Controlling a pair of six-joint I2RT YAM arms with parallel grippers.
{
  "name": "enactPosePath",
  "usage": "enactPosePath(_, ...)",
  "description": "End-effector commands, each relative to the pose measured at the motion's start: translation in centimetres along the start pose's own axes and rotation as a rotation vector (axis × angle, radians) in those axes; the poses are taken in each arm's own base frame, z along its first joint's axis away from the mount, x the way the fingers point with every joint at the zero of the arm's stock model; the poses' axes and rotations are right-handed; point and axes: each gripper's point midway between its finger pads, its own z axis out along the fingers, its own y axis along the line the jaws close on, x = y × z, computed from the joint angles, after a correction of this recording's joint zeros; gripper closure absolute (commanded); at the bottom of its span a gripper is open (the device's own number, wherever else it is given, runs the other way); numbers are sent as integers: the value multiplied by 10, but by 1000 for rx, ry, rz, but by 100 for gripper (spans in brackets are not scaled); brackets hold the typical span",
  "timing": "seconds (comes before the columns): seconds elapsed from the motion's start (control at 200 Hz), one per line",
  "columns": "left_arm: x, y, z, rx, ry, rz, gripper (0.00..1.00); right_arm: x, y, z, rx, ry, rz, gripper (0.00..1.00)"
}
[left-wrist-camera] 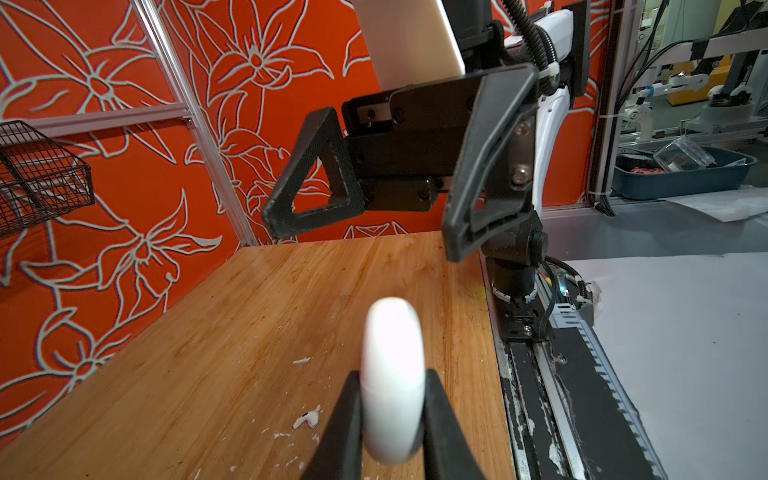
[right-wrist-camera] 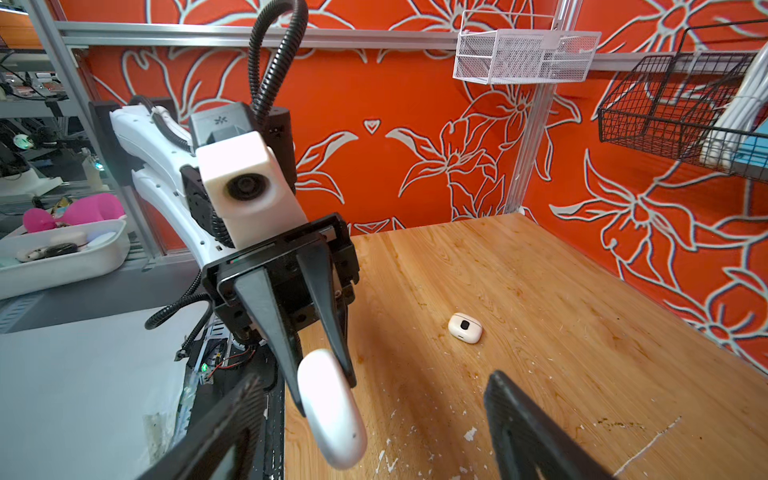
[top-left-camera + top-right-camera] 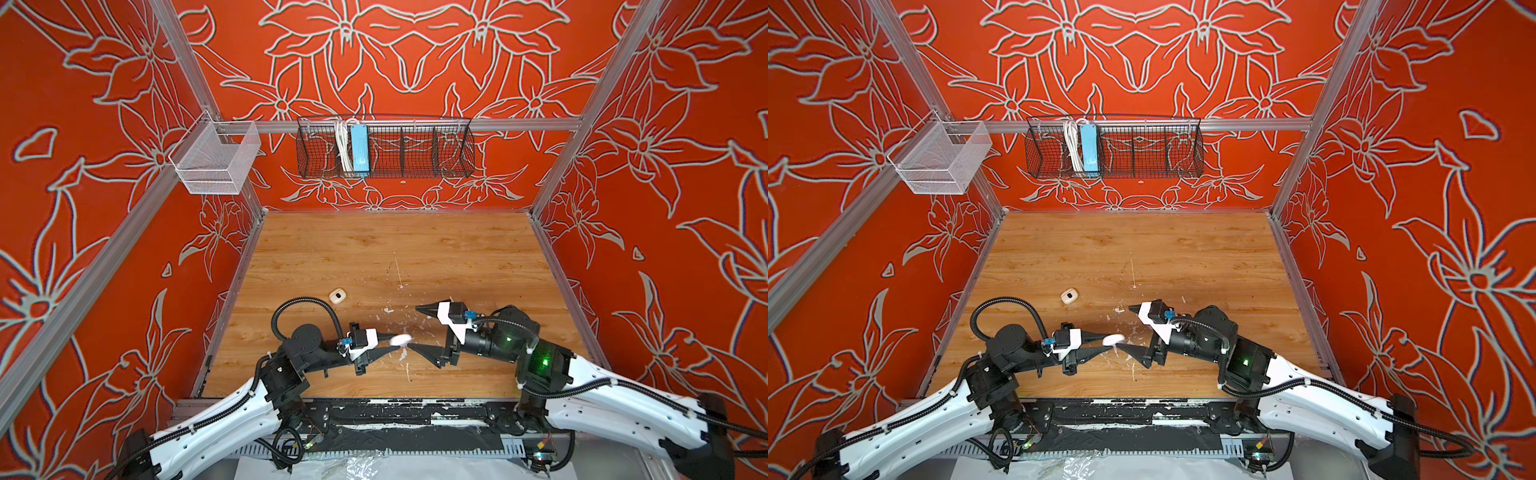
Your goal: Insert the wireless bluetooth earbuds into the charging case
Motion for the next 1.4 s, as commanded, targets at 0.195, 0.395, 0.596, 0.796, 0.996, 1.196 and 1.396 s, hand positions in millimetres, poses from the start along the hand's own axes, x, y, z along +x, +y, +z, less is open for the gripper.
enactPosePath(0.195,-21,-3,-2,22,-52,26,100,19,-4,11,10,58,-44,17)
enactPosePath(0.395,-22,-4,-2,30,-52,21,100,24,-3,17,-4,79,-38,18)
enactPosePath(0.596,-24,-7,-2,47,-58,22,100,24,-17,19,71,69,-29,19)
enactPosePath(0.796,-25,-12,-1,76,-66,23,100,18,-40,19,205,59,-7,23)
enactPosePath(0.996,-27,-16,-2,95,-73,26,100,11,-47,19,241,34,20,23)
enactPosePath(1.196,-29,-17,-2,103,-78,29,100,5,-57,20,294,22,37,24)
enactPosePath(1.396,-29,-18,-3,105,-81,33,100,3,-64,20,334,22,47,25)
